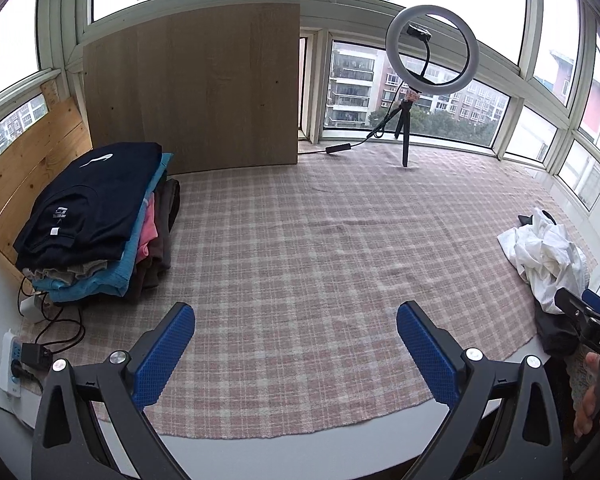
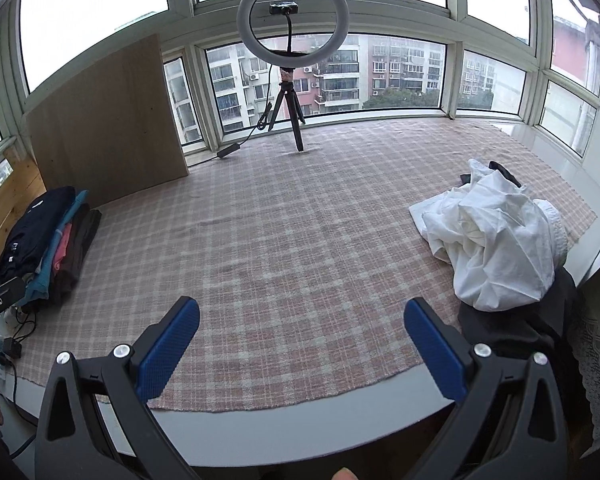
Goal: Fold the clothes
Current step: 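Move both tools toward the crumpled white shirt beside the dark garment, then grasp the white shirt with the right tool and pull it onto the rug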
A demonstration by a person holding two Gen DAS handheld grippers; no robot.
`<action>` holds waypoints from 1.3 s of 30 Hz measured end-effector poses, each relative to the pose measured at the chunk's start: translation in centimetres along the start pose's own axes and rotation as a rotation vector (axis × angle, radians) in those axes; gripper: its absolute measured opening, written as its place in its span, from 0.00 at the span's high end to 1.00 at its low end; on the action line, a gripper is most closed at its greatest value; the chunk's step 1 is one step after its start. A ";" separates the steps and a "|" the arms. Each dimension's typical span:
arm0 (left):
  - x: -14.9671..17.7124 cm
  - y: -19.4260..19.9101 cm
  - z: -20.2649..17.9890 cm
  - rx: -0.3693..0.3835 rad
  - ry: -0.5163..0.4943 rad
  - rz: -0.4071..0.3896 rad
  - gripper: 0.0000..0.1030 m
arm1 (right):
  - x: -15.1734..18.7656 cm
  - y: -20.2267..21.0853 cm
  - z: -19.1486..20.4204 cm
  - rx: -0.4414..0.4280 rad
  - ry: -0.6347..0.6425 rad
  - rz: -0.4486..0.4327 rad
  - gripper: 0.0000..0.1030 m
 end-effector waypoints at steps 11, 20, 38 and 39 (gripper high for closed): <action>-2.8 -4.7 -5.9 0.157 -0.140 0.035 0.02 | 1.1 1.0 -8.5 0.124 -0.238 -0.061 0.00; -3.9 -6.9 -13.0 0.246 -0.280 0.055 0.02 | 4.0 5.0 -14.9 0.297 -0.373 -0.097 0.00; -8.9 -5.4 -25.5 0.252 -0.269 0.035 0.01 | -0.3 1.6 -30.4 0.251 -0.348 0.000 0.00; -9.4 -5.3 -26.4 0.238 -0.270 0.032 0.01 | -0.6 0.7 -31.3 0.229 -0.345 0.009 0.00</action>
Point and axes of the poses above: each gripper's, at about its wrist camera, not at the fingertips, and y roughly against the way its jaws point, z to its left, x to its underside, the point moved 4 cm from there along -y, roughly the way its jaws point, and after that the axes turned 13 degrees about -x, right-handed, at the moved point
